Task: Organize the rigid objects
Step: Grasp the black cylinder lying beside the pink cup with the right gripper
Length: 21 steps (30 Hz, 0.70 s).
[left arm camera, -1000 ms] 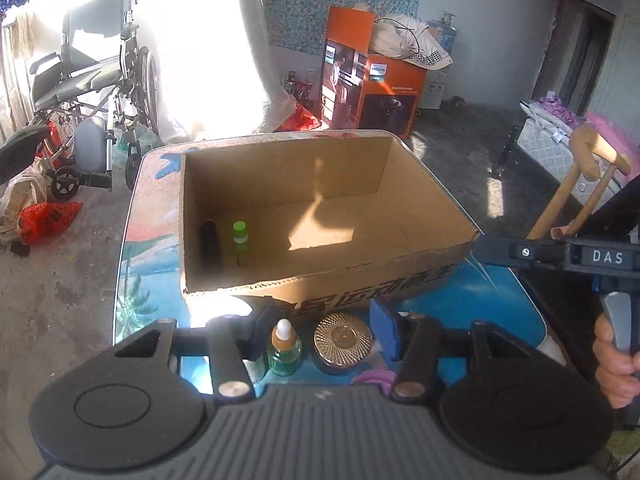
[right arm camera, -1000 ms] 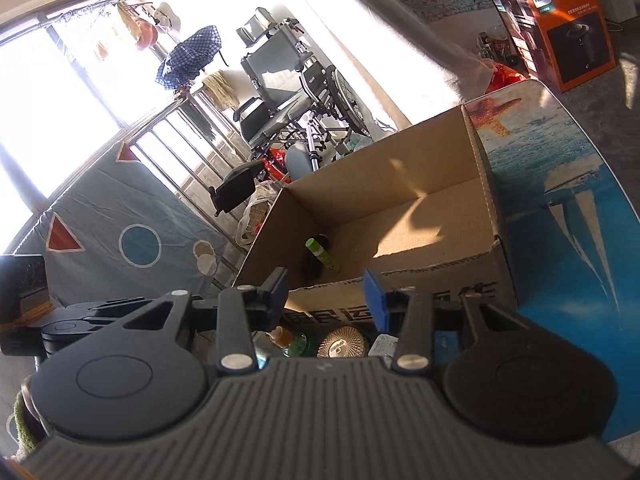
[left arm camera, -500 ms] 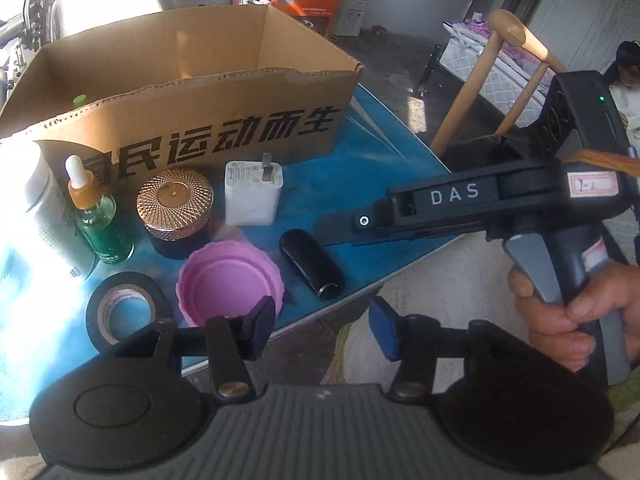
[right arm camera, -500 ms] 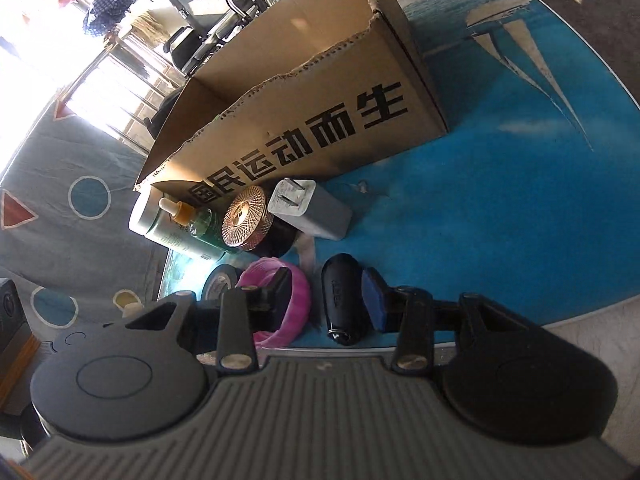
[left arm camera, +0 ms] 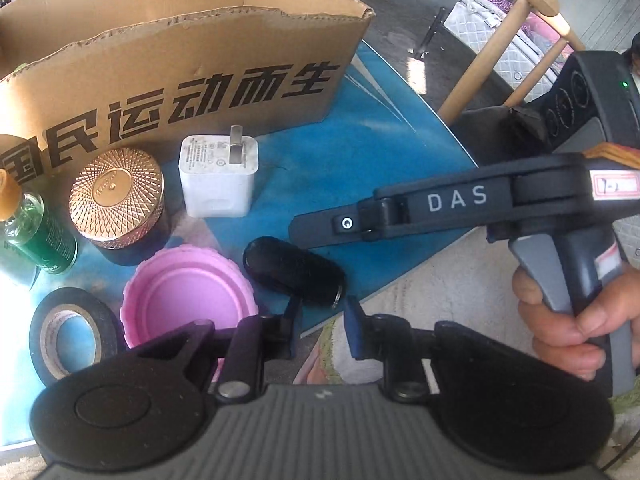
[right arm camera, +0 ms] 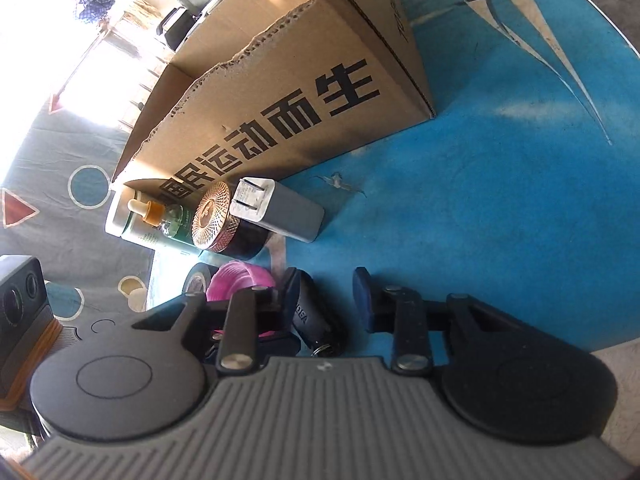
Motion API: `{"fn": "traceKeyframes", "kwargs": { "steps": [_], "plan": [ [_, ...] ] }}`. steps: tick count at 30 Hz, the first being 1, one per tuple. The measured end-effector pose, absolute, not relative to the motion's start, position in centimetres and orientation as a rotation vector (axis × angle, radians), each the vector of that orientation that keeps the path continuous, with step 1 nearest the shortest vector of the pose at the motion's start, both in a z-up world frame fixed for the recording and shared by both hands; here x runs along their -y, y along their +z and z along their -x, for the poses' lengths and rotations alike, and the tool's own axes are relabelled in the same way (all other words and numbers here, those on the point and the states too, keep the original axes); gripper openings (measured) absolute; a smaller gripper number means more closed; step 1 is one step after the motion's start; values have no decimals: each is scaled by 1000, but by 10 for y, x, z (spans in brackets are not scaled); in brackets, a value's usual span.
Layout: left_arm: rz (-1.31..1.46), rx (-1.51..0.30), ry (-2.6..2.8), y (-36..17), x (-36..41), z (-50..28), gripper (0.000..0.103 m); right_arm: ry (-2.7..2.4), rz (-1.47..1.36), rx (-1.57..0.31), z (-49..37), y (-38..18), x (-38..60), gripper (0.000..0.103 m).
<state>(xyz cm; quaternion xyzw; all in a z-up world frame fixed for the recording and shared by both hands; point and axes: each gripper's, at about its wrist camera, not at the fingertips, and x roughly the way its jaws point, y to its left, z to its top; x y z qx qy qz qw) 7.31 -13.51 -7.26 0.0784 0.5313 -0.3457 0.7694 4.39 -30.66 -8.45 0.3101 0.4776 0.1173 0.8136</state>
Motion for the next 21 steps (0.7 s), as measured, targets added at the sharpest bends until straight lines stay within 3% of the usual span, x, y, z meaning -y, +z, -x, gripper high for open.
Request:
{"fn": "traceKeyframes", "kwargs": {
  "steps": [21],
  "plan": [
    [-199, -1135, -708, -75, 147, -90, 33, 345, -759, -1025, -44, -89, 315, 28]
  ]
}}
